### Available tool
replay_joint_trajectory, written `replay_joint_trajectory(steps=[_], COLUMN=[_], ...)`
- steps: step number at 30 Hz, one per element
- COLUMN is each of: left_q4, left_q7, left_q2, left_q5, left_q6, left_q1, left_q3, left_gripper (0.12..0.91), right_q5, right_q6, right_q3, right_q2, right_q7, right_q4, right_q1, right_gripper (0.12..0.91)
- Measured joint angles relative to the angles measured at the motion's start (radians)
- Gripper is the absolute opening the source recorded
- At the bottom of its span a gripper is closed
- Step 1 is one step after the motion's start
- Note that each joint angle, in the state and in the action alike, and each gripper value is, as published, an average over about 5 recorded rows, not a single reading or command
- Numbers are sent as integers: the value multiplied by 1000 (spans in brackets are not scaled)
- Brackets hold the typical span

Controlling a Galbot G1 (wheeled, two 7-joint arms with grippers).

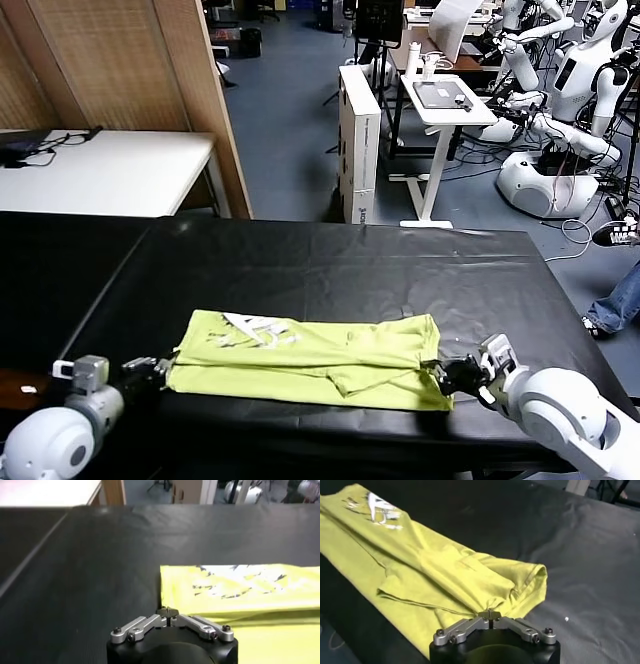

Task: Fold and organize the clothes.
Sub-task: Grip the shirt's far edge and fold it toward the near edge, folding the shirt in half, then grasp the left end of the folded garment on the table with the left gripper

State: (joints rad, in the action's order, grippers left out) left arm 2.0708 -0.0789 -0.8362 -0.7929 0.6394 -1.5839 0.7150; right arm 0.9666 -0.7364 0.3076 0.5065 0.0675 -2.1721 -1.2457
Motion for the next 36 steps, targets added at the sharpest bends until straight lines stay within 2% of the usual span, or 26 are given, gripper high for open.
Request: replay_joint_trajectory(steps=[3,6,8,10,13,17,28,36], left_q4=[17,35,40,40,26,-11,-134,-202], left_q7=[-15,-27,-40,-56,-72,-71,-66,-60], left_q2=[-3,-7,-13,-24,-44,-77,-167,-196], left_q5=[-3,-11,-15,-16,-11,11,39,56], left_q6=[16,28,26,16,-7,-29,-43,-51], left_q1=[-6,-4,3,17,49,106,239,293], left_q3=[11,24,32,38,36,12,-99,-147], left_gripper=[582,765,856,894,905,907,907,907], right_q5=[0,-16,-38,-61,-81,-97,-126,-135], right_q6=[2,20,43,64,85,97,105,106], right_q3=[21,39,44,45,42,32,14,9], right_q2=[11,36,61,94,148,206,293,319], right_q7=[6,18,28,37,43,44,37,28], right_q4=[-4,7,24,48,88,131,230,269], right_q1=[5,15,24,34,49,65,101,111], right_gripper=[710,853,889,903,906,907,898,729])
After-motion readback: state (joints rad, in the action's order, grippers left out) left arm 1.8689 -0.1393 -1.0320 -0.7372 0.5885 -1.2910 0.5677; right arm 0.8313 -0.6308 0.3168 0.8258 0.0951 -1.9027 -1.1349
